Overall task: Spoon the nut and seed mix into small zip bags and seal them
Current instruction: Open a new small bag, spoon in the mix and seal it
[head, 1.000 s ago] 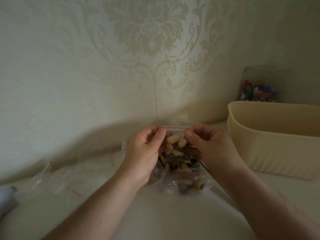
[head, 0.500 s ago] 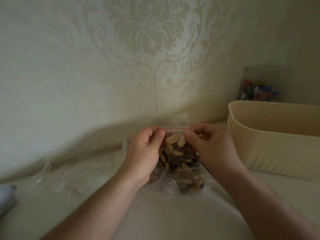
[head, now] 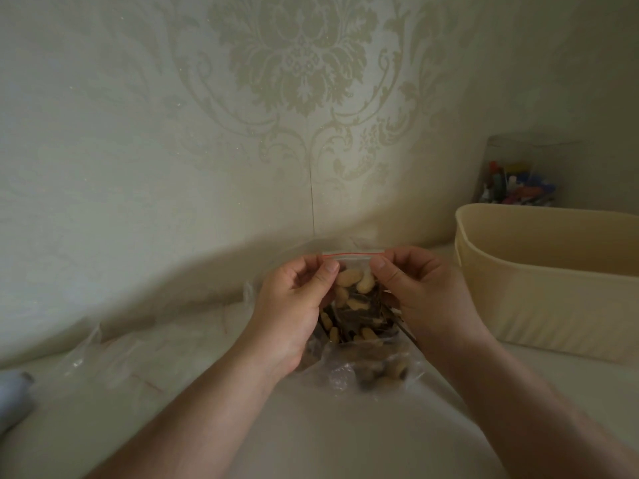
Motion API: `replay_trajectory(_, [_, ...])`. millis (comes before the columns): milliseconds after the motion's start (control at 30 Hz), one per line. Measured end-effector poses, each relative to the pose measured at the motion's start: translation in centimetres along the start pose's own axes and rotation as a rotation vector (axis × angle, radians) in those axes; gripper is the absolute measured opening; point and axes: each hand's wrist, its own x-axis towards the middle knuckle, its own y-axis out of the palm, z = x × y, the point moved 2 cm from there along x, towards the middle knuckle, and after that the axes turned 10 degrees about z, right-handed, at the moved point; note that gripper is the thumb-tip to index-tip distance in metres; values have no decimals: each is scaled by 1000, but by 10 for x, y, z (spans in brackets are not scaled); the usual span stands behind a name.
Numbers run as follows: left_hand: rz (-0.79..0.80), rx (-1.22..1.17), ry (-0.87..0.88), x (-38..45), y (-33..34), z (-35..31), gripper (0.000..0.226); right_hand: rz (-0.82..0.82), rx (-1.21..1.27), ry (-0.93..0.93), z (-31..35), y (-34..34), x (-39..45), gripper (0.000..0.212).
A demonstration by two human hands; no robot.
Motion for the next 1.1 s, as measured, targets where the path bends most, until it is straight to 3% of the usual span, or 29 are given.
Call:
replay_trajectory(133, [39, 17, 1, -1, 0, -1, 34, 41, 37, 23, -4, 2, 0, 13])
replay_trajectory(233, [34, 82, 21, 0, -3, 1, 18, 77, -17, 30, -5, 3, 0, 16])
replay_trajectory(467, [22, 125, 35, 0, -2, 0, 13, 51, -93, 21, -7, 2, 0, 9])
replay_trajectory(1100, [65, 104, 50, -1, -2, 2, 22, 79, -141, 5, -1, 7, -5, 3])
